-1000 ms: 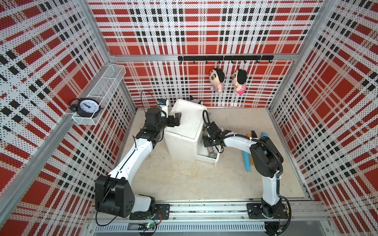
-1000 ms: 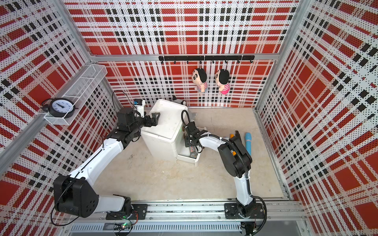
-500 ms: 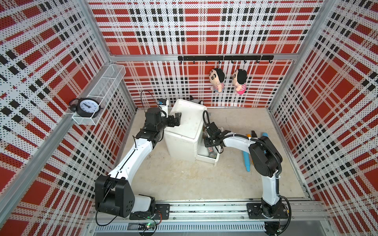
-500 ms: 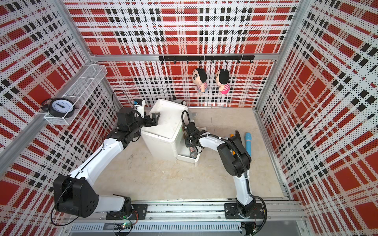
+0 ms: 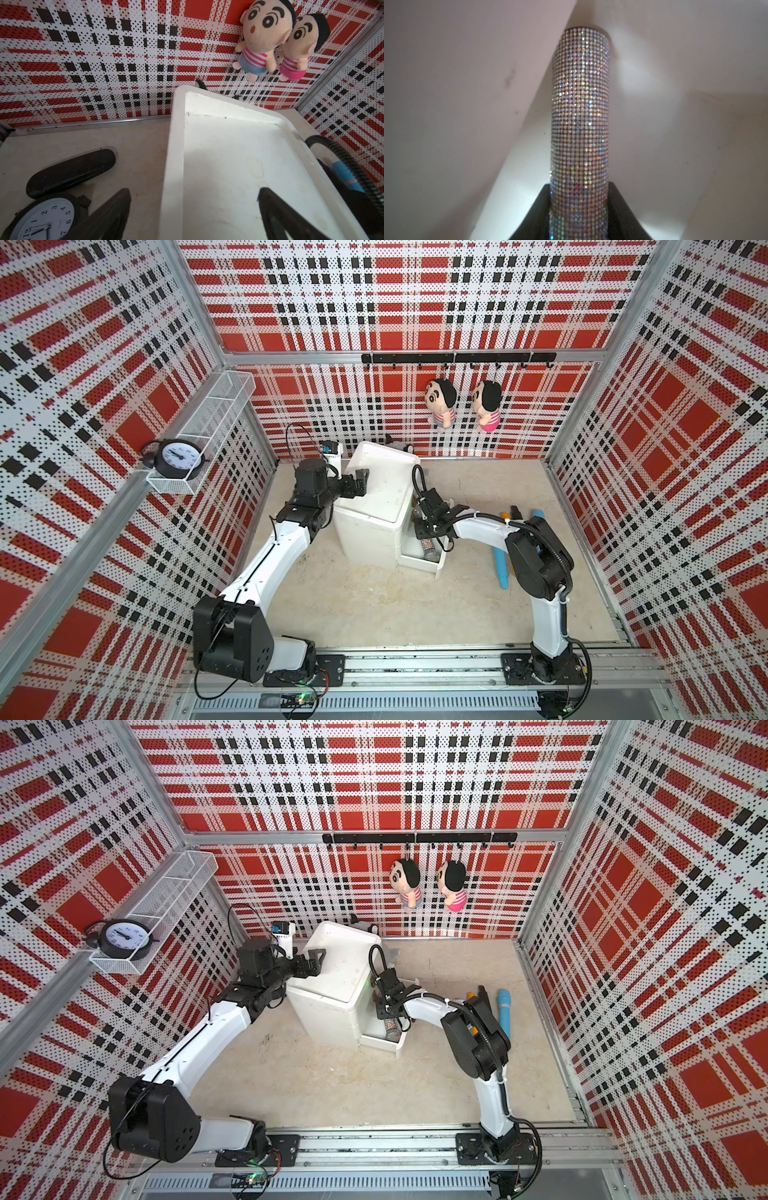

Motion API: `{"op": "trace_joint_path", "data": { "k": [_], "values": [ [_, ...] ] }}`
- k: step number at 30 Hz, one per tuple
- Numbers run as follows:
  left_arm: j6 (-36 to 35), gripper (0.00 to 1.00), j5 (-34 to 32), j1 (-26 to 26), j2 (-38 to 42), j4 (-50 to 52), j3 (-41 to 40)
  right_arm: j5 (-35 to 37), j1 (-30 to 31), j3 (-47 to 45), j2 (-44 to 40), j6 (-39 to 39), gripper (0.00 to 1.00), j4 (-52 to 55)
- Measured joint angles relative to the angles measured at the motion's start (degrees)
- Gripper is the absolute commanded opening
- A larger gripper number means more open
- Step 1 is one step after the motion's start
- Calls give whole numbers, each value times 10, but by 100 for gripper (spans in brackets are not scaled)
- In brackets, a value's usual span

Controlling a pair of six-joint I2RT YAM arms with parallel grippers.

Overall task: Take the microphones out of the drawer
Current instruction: Pick up the microphone from the drawer.

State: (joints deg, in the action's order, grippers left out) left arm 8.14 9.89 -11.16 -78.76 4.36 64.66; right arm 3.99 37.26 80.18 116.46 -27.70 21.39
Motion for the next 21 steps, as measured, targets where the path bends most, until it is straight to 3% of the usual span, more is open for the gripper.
{"op": "trace_joint_path", "data": {
  "k": [21],
  "values": [
    [4,98,2,0,1,-1,-1,2,-7,-42,-33,-31,0,-30]
  ]
}}
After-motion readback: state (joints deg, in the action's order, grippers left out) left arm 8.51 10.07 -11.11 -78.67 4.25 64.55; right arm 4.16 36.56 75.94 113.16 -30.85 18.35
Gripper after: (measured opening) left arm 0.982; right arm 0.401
